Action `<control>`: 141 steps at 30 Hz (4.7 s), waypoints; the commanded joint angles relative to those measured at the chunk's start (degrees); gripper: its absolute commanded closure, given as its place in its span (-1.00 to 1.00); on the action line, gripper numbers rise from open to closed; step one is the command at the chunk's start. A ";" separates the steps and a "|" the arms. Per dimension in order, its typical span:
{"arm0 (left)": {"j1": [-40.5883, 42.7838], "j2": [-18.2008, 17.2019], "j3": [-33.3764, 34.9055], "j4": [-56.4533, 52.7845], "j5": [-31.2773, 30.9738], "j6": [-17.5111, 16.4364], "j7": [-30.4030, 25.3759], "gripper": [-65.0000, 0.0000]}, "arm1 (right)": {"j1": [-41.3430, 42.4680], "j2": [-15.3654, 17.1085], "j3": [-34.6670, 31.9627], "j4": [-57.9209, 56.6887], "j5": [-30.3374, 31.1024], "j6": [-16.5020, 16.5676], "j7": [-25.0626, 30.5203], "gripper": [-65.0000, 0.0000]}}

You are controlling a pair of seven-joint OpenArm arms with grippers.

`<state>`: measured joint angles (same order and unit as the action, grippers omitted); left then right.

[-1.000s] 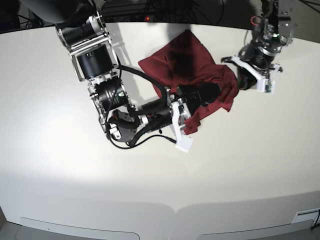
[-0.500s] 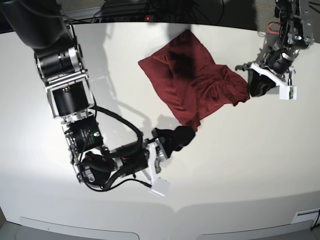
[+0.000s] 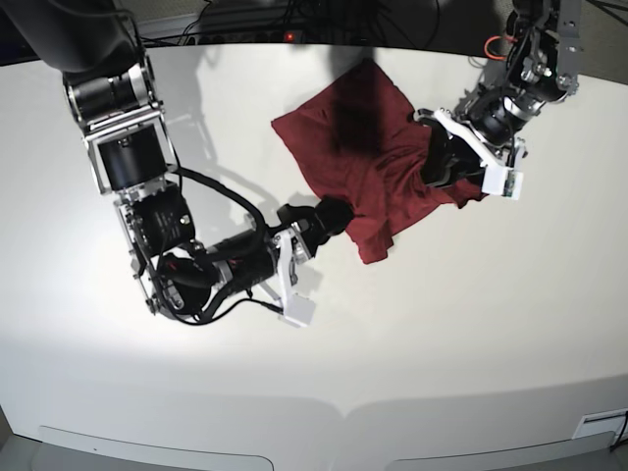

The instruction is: Fold the T-shirt properly

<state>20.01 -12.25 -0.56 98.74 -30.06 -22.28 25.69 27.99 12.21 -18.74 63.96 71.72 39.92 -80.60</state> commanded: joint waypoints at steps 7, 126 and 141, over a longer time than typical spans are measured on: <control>-0.15 2.10 -0.13 1.18 0.22 -0.26 -1.31 0.77 | -0.55 -0.50 0.35 0.96 2.75 0.08 0.60 0.19; -0.15 3.04 -12.96 1.18 12.70 6.64 -6.27 0.77 | 6.25 -3.85 -17.75 0.92 10.95 0.08 0.60 1.00; -0.15 3.02 -12.96 1.18 12.74 6.67 -6.10 0.77 | 6.16 -3.82 -38.66 0.92 13.28 0.08 0.60 1.00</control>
<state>20.01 -8.86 -13.30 98.74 -16.71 -15.38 21.02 32.40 8.58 -57.84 64.07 83.11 39.92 -80.34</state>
